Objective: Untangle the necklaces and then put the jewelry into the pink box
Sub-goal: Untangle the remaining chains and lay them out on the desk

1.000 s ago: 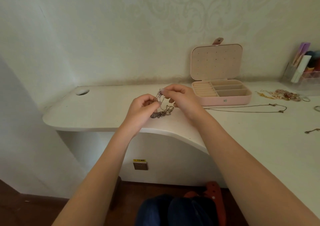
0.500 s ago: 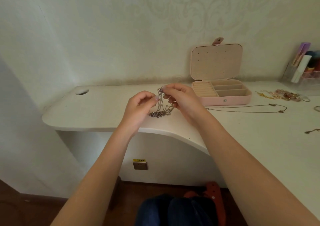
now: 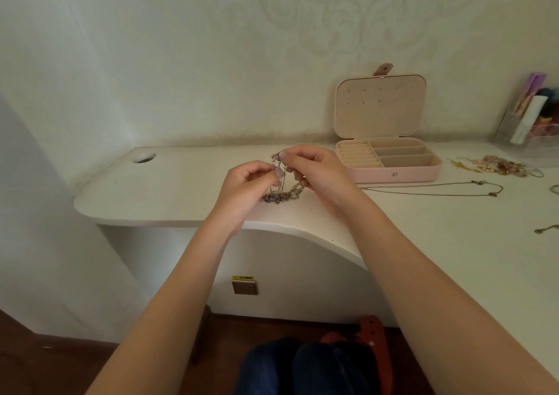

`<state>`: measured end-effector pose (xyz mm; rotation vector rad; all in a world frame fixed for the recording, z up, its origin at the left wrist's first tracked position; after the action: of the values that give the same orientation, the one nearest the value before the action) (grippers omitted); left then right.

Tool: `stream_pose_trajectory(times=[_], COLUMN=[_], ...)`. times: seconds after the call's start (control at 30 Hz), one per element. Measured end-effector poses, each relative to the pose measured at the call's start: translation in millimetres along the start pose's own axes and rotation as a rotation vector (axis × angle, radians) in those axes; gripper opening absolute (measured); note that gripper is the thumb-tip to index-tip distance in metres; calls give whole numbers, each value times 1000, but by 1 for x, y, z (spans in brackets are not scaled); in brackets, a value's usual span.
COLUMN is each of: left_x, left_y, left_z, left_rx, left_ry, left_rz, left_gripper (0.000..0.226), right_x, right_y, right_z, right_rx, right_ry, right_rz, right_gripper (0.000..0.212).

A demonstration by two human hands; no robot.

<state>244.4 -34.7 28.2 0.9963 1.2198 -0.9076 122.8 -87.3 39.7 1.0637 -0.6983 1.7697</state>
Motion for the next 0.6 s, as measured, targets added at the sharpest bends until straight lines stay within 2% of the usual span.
stream_pose_trajectory(times=[0.17, 0.33, 0.6], left_x=[1, 2, 5], left_y=[0, 3, 6], left_z=[1, 1, 3], left_rx=[-18, -55, -99], left_ry=[-19, -51, -38], left_rz=[67, 121, 96], left_gripper=[15, 17, 22], right_x=[-2, -3, -1], right_y=[4, 8, 4], right_z=[2, 4, 3], right_rx=[-41, -98, -63], right_ry=[-10, -38, -45], right_rz=[15, 135, 224], right_gripper=[8, 7, 19])
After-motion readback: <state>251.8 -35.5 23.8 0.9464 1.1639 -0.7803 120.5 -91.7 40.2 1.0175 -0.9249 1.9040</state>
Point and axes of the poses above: each hand's wrist, its own z-axis towards the middle knuckle, its own y-axis out of the back of the hand, x = y × z, the point moved 8 cm from there along z, towards the middle knuckle, and after that the axes turned 13 degrees about y, right-handed, at the moved point
